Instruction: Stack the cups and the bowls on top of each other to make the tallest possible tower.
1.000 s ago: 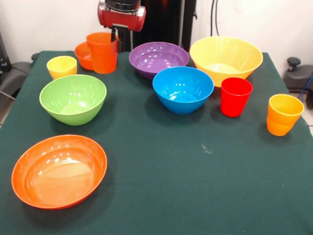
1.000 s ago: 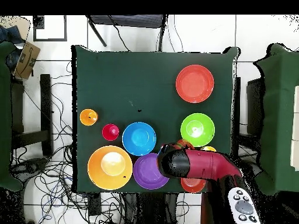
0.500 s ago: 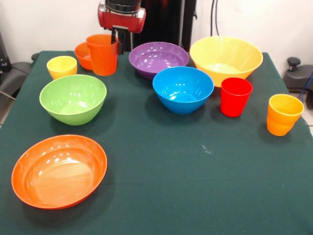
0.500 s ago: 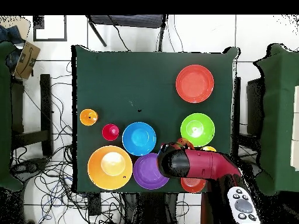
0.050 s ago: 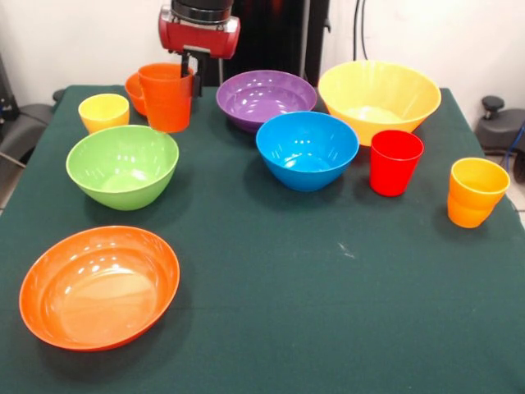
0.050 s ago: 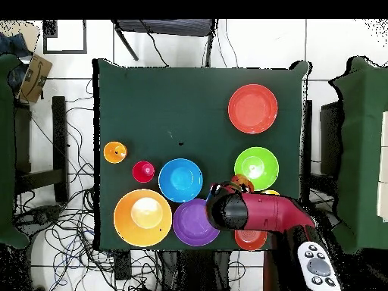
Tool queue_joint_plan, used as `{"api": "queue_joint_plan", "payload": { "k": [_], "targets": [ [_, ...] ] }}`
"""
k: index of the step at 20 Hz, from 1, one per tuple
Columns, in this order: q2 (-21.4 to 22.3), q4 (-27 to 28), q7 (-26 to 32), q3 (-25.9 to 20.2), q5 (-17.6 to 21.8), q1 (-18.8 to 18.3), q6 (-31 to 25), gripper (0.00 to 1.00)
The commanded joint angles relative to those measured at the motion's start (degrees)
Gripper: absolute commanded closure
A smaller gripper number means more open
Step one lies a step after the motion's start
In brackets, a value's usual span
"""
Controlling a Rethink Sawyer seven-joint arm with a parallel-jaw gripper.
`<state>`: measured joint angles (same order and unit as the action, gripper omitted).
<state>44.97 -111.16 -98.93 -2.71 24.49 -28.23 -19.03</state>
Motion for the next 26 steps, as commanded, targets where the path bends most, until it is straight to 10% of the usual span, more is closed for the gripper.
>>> {"api": "queue_joint_plan", "payload": {
  "k": [1,26],
  "targets": [
    [-3.68,4.65,1.97,-7.76,1.27,-0.89,-1.9,1.0],
    [-13.98,14.99,5.18,-8.27,5.71,-2.19,-1.6,1.0]
  ]
}}
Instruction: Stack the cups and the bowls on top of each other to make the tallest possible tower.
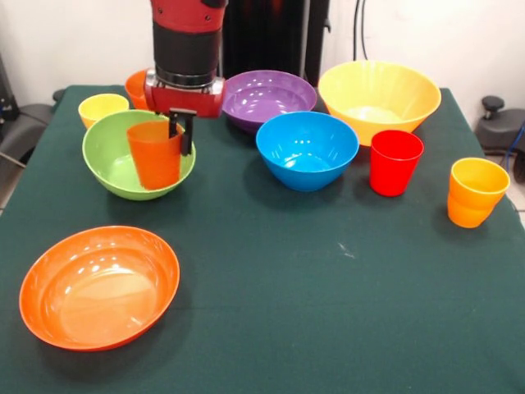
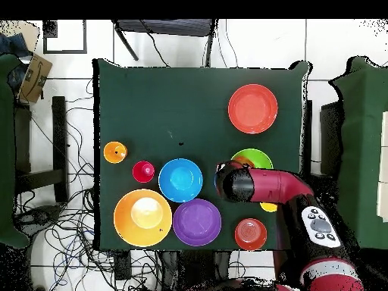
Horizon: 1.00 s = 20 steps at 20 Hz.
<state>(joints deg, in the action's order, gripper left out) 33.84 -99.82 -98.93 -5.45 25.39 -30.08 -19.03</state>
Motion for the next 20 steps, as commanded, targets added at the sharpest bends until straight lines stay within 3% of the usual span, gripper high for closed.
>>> {"api": "queue_joint_plan", "payload": {
  "k": [1,20],
  "targets": [
    [-3.15,3.98,5.12,-5.57,5.02,-0.39,-1.49,1.0],
    [-5.36,7.36,4.83,-2.6,7.93,1.4,-3.96,1.0]
  ]
}}
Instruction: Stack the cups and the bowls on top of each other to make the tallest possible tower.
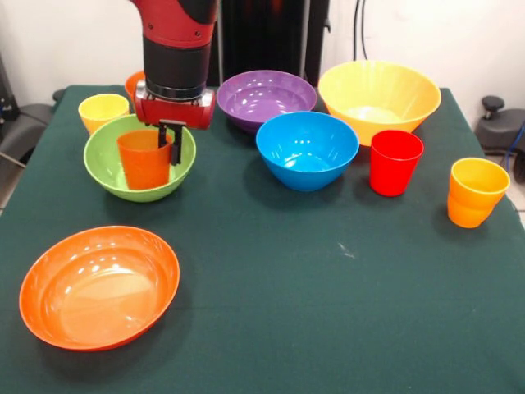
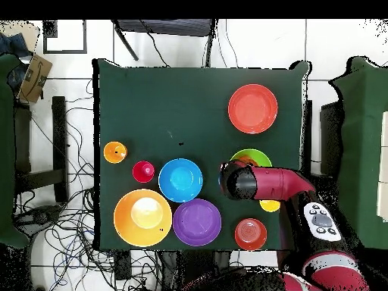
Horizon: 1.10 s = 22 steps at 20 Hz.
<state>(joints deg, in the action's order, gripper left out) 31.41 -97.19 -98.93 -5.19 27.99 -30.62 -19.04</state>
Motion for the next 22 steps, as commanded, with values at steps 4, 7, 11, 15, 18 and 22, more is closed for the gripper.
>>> {"api": "queue_joint_plan", "payload": {
  "k": [4,7,11,15,18,22],
  "targets": [
    [-3.11,4.7,4.84,-2.67,6.2,2.12,-4.12,1.0],
    [-3.39,4.66,5.61,-2.98,6.33,1.98,-5.58,1.0],
    [-4.23,4.62,5.95,-3.47,6.49,1.71,-6.16,1.0],
    [-4.6,4.48,5.62,-3.65,6.29,1.98,-6.54,1.0],
    [-4.62,4.59,5.67,-3.43,6.13,2.14,-7.56,1.0],
    [-3.87,3.63,6.24,-4.01,4.92,1.69,-10.27,1.0]
  ]
}}
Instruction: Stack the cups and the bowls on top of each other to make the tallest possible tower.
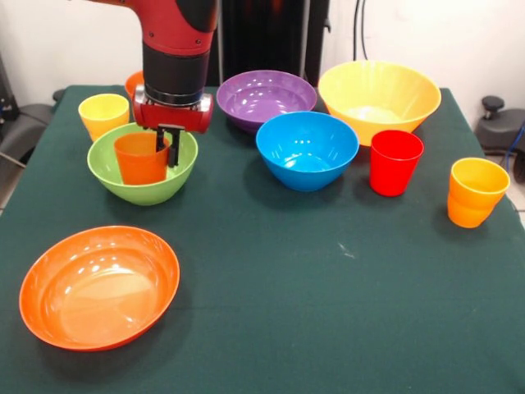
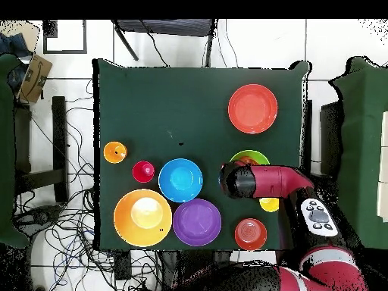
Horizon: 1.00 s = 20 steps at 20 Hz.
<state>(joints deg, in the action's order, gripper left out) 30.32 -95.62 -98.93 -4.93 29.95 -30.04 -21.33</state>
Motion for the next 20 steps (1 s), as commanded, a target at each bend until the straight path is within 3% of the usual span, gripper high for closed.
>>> {"api": "queue_joint_plan", "payload": {
  "k": [1,20],
  "targets": [
    [-2.58,1.82,6.33,-4.38,2.77,0.97,-8.4,1.0],
    [-2.08,0.71,5.35,-4.05,2.9,1.2,-9.55,1.0]
  ]
}}
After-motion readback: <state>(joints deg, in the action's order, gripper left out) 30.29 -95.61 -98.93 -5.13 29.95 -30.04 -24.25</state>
